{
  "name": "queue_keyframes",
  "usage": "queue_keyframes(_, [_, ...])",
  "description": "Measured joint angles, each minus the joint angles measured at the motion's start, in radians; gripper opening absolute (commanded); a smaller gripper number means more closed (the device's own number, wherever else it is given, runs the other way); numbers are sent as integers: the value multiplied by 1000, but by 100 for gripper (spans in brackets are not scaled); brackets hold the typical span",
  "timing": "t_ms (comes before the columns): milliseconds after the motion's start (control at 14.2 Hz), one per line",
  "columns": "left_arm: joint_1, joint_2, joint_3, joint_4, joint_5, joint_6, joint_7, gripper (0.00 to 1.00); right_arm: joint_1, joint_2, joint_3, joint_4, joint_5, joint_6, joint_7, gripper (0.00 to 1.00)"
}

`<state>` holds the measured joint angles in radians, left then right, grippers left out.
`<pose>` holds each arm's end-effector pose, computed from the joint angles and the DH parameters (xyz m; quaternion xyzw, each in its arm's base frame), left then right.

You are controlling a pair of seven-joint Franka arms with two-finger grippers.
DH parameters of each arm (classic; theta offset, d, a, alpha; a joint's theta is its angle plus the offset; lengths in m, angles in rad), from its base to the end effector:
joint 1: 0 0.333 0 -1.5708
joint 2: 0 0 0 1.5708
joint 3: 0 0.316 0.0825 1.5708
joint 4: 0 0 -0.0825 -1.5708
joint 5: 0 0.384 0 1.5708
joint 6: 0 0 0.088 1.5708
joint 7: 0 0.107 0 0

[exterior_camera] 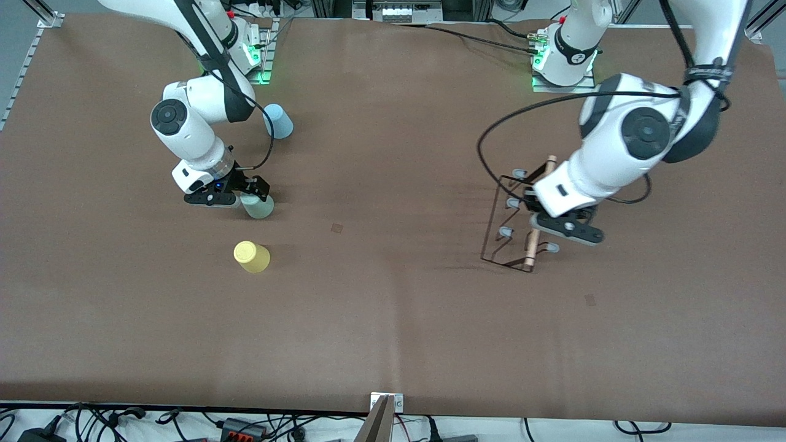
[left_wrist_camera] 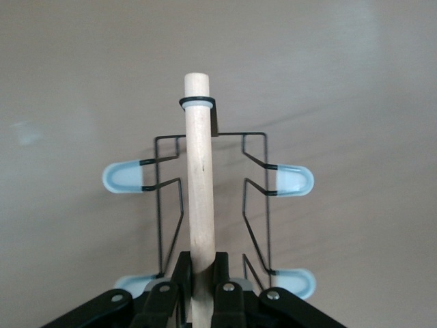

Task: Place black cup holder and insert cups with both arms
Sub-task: 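Carry the rack to table center with the left gripper and set it down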

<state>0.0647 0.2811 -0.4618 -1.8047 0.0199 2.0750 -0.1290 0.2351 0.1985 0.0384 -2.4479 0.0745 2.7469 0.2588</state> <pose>0.5855 -0.2239 0.4054 0.9901 -0.1298 -0.0048 0.0537 0.4787 0.1316 0.2302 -0.9982 0.0268 -0.0432 0.0323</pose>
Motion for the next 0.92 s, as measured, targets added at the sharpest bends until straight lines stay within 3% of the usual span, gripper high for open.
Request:
queue_keyframes(494, [-291, 191, -35, 187, 0, 34, -516, 1, 4, 2, 0, -6, 0, 1, 0, 100])
queue_keyframes(918, [-362, 279, -34, 215, 69, 155, -644, 1, 3, 3, 0, -8, 0, 24, 0, 100])
